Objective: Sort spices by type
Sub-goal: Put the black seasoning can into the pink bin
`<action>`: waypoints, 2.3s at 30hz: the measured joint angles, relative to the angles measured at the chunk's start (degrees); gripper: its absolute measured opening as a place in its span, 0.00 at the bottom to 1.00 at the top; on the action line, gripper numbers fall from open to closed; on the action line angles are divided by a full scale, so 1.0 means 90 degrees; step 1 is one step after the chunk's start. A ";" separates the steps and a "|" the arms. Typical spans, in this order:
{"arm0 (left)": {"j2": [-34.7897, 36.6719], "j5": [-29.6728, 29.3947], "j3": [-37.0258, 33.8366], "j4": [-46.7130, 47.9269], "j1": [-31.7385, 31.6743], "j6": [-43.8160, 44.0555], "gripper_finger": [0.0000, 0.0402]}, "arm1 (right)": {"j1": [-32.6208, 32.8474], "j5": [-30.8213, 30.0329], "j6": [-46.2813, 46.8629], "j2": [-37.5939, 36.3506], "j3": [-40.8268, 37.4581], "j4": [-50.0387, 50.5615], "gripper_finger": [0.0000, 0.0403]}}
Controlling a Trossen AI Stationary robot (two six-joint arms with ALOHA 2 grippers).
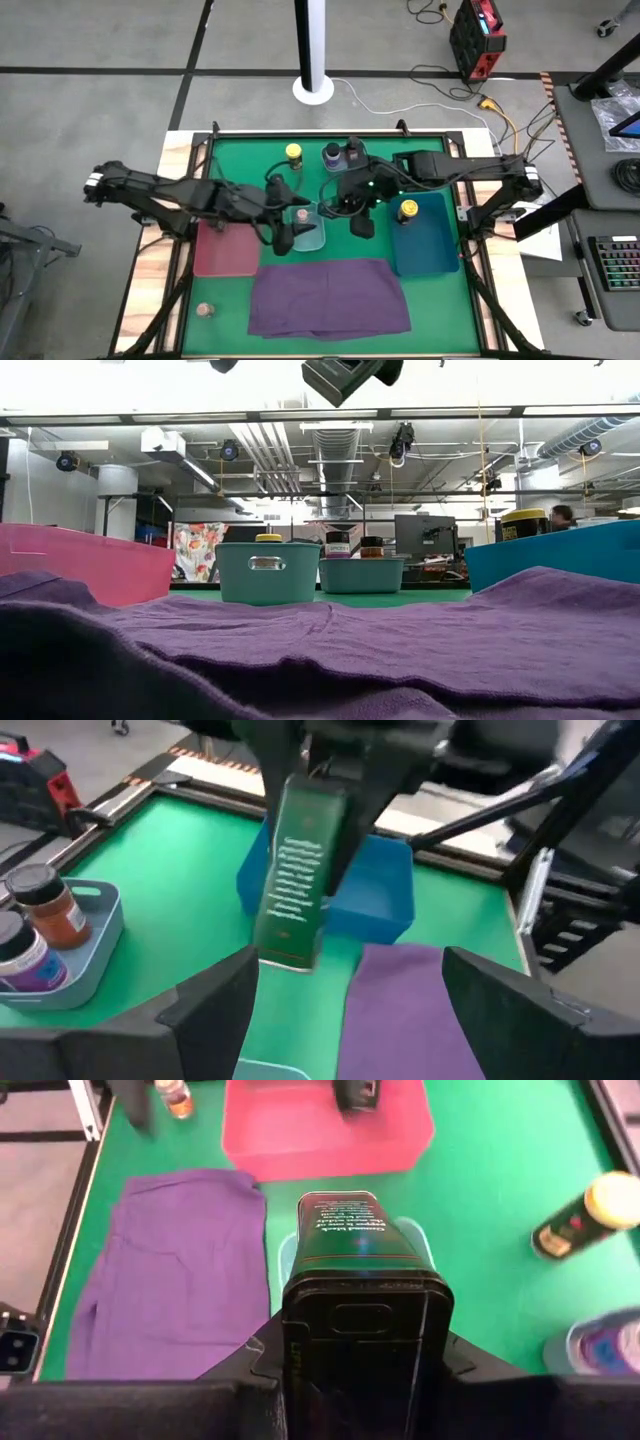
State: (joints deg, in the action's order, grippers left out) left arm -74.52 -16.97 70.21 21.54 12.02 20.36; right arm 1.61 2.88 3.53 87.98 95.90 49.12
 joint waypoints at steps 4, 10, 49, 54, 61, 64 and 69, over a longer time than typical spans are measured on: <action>-0.0250 -0.0140 0.0071 -0.0020 -0.0087 -0.0063 0.75 | 0.0062 0.0002 -0.0449 0.0094 0.0245 -0.0015 0.26; -0.0549 -0.0137 0.0158 -0.0041 -0.0204 -0.0170 0.75 | 0.0129 0.0009 -0.1026 0.0244 0.0421 -0.0009 0.26; 0.0995 0.0427 -0.1008 -0.2587 -0.0492 -0.1284 0.29 | 0.0187 -0.0671 0.0126 -0.1054 0.0158 -0.2027 0.67; 0.1232 0.0429 -0.1212 -0.4023 -0.0492 -0.1908 0.29 | 0.0211 -0.0653 0.0185 -0.0981 -0.0377 -0.3708 0.64; 0.1235 0.0512 -0.1247 -0.4054 -0.0492 -0.1987 0.29 | 0.0194 -0.0616 -0.0061 -0.0636 -0.0351 -0.4920 0.67; 0.1227 0.0613 -0.1245 -0.4156 -0.0492 -0.1900 0.29 | 0.0194 -0.0469 -0.0065 -0.0558 -0.0247 -0.4936 0.70; 0.1216 0.0620 -0.1247 -0.4393 -0.0499 -0.1921 0.29 | 0.0194 -0.0275 -0.0063 -0.0399 -0.0164 -0.4982 0.72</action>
State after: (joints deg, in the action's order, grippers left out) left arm -63.58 -11.38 58.98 -18.00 7.53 3.07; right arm 3.36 0.40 2.97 84.40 94.43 4.29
